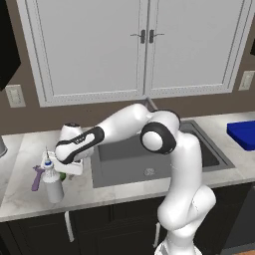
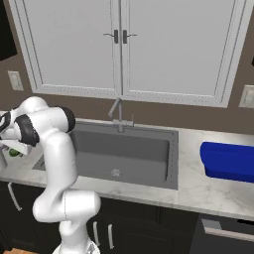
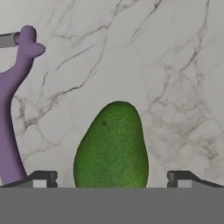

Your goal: Pick up all produce items and place them in the sink. Turn on the sink faucet to wash them. Then turn the sink off and put them in the tray.

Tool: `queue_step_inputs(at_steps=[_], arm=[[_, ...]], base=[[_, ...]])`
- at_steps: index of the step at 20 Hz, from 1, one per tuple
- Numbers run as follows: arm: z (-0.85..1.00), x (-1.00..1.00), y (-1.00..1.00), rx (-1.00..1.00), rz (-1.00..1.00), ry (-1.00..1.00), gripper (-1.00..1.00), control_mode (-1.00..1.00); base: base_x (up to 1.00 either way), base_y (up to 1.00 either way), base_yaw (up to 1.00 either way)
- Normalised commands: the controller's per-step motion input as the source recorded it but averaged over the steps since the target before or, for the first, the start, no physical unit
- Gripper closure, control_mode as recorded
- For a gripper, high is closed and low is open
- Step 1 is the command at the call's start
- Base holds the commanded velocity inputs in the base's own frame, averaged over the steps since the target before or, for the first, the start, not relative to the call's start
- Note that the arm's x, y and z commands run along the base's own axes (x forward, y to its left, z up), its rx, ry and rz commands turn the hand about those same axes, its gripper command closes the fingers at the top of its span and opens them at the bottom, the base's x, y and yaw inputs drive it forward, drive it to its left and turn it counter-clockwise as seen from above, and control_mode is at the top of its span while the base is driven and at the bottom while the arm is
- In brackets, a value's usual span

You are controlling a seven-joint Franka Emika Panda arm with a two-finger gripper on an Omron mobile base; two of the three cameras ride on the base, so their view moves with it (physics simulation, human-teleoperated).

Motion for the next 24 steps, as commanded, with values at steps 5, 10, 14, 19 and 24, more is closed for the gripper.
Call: queue_step_inputs(at_steps=[5, 10, 14, 19, 24], arm=[[-0.25, 0.01, 0.18, 0.0, 0.0, 0.02, 1.0, -1.0], [-0.09, 0.01, 0.07, -0.01, 0.01, 0.03, 1.0, -1.0], [0.0, 0.02, -0.01, 0.0, 0.09, -0.02, 1.0, -1.0], [0.28, -0.08, -0.34, 0.0, 0.06, -0.16, 1.0, -1.0], [0.59, -0.15, -0.56, 0.0, 0.05, -0.26, 1.0, -1.0]], base=[[0.0, 0.0, 0.0], [0.0, 0.0, 0.0], [0.0, 0.0, 0.0], [0.0, 0.0, 0.0], [0.0, 0.0, 0.0]])
